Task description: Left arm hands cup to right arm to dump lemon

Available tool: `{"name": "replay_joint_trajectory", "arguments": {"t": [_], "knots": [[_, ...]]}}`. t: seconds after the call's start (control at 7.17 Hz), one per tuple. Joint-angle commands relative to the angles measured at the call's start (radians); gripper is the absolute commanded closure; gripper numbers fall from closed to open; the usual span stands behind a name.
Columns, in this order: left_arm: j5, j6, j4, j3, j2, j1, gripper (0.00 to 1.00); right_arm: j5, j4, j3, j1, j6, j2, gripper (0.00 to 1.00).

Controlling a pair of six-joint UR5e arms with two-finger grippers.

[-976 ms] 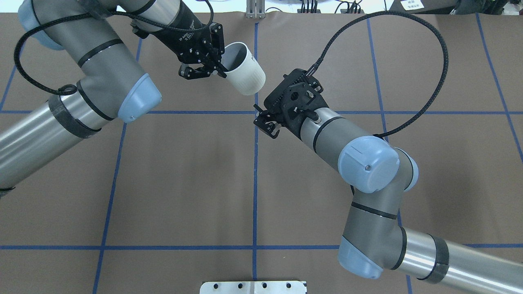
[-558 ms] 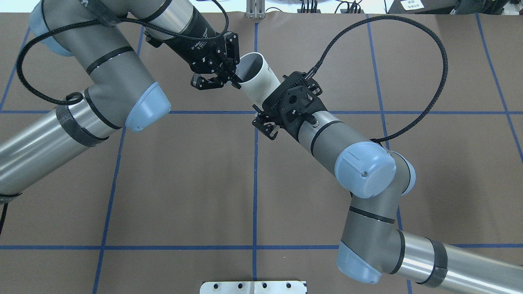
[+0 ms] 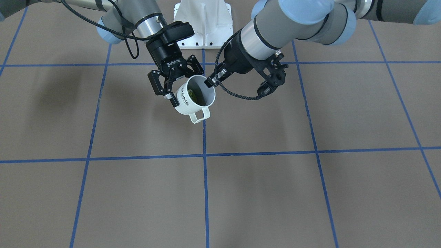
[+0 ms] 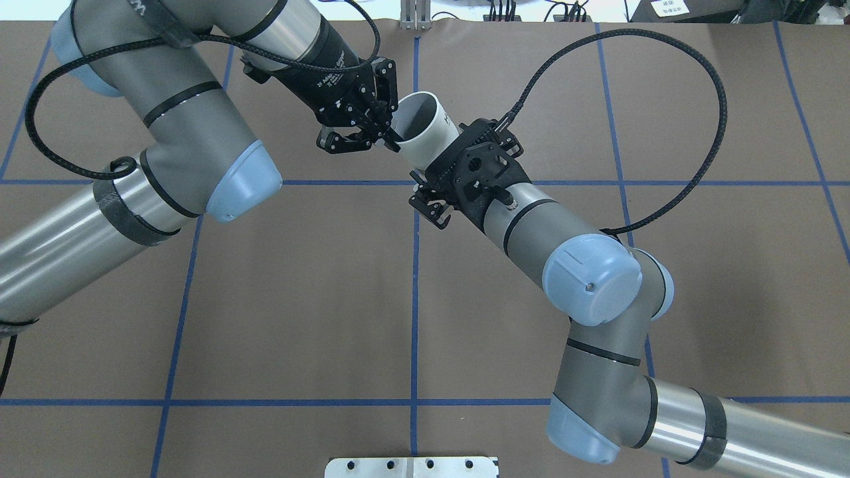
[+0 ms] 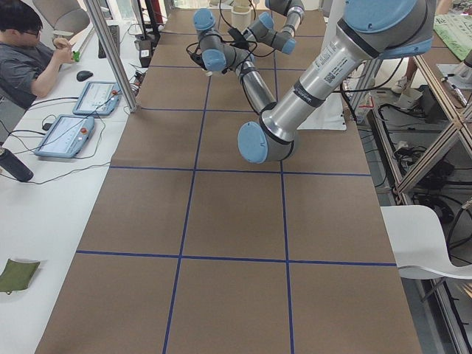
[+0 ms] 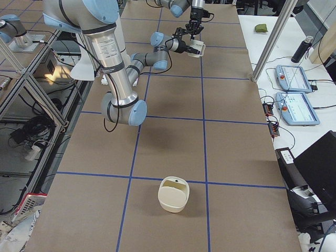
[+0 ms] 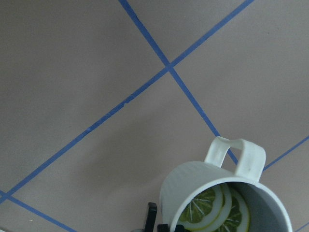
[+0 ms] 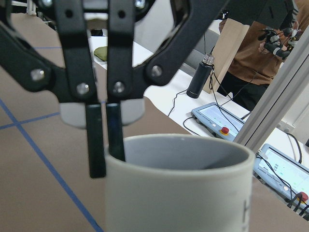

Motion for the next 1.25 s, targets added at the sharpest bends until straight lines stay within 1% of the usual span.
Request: {"name": "replay_joint_trajectory", "arguments": {"t": [0.0,0.14,0.28,0.42,0.56,0.7,0.84,0.98,1.12], "knots": [[0.000,-0.002,0.005,-0.012,-0.001,0.010,1.00,0.000,0.002,0.000,0.000,0.001,0.000,0.01],[0.000,-0.001,0.005,-0.012,0.001,0.011,1.00,0.000,0.002,0.002,0.000,0.001,0.000,0.01],[0.000,-0.001,0.005,-0.012,0.001,0.011,1.00,0.003,-0.005,0.002,0.000,0.001,-0.001,0.39],[0.000,0.018,-0.009,-0.012,0.002,0.011,0.86,0.003,-0.012,0.005,-0.003,0.001,-0.003,0.72],[0.000,0.038,-0.009,-0.017,0.002,0.010,0.01,0.004,-0.014,0.003,-0.003,0.002,-0.009,0.90],[-0.018,0.062,-0.007,-0.030,0.009,0.005,0.00,0.004,-0.012,0.002,-0.003,0.002,-0.015,0.91],[-0.073,0.105,-0.001,-0.031,0.012,-0.048,0.00,0.004,-0.012,0.003,-0.002,0.002,-0.015,0.91],[-0.122,0.171,0.003,-0.023,0.013,-0.129,0.00,0.004,-0.011,0.003,0.001,0.002,-0.016,0.91],[-0.124,0.276,0.005,-0.020,0.048,-0.174,0.00,0.004,-0.011,0.002,0.006,0.002,-0.019,0.91]]}}
